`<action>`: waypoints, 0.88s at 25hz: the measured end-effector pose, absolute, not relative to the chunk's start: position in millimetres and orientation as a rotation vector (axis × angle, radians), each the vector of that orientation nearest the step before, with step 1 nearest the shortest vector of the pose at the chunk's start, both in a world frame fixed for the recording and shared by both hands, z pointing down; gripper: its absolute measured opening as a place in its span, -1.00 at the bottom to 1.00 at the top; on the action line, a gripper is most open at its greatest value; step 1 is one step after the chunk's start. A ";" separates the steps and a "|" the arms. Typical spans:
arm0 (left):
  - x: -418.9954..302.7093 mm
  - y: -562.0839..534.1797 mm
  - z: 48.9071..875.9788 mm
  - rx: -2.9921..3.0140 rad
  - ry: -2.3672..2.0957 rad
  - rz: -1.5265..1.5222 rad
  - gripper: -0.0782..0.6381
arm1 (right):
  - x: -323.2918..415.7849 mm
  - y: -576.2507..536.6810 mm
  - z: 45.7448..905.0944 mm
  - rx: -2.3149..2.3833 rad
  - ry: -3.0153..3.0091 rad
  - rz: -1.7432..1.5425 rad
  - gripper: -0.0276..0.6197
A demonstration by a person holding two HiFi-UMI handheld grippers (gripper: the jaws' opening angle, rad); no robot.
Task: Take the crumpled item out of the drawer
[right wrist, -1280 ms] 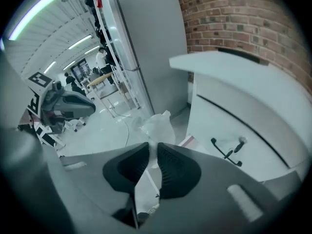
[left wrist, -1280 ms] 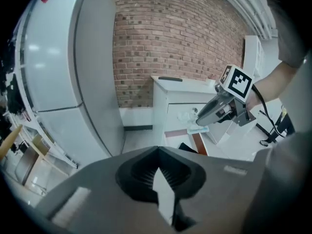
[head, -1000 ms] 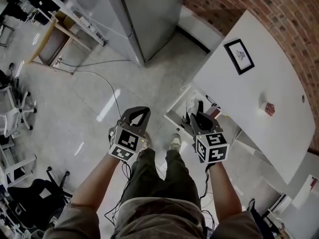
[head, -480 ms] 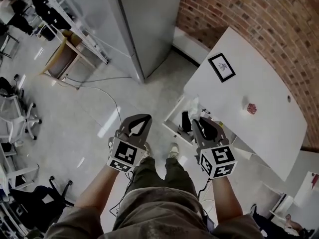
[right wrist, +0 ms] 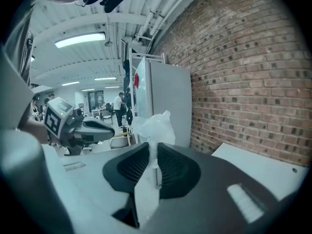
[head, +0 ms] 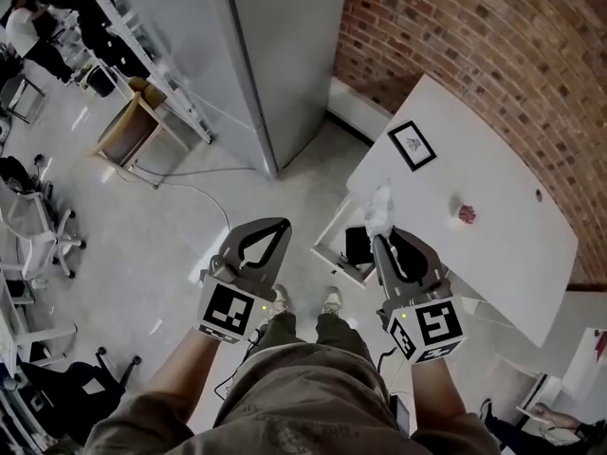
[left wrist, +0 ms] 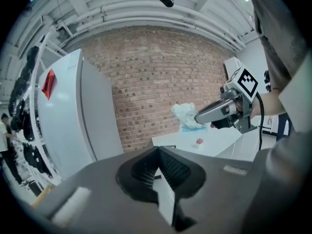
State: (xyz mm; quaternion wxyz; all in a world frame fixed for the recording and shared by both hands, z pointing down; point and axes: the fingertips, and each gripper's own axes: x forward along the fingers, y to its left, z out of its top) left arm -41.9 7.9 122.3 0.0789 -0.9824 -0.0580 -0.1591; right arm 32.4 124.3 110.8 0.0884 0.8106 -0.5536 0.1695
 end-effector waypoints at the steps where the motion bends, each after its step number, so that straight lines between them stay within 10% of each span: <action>1: -43.2 7.5 112.1 -2.935 -0.172 -0.449 -0.78 | 30.3 124.2 101.7 2.407 -1.641 0.461 -0.65; 22: -64.8 2.1 21.7 -2.851 -0.126 -0.223 -0.78 | 1.8 131.7 19.6 2.468 -1.697 0.222 -0.66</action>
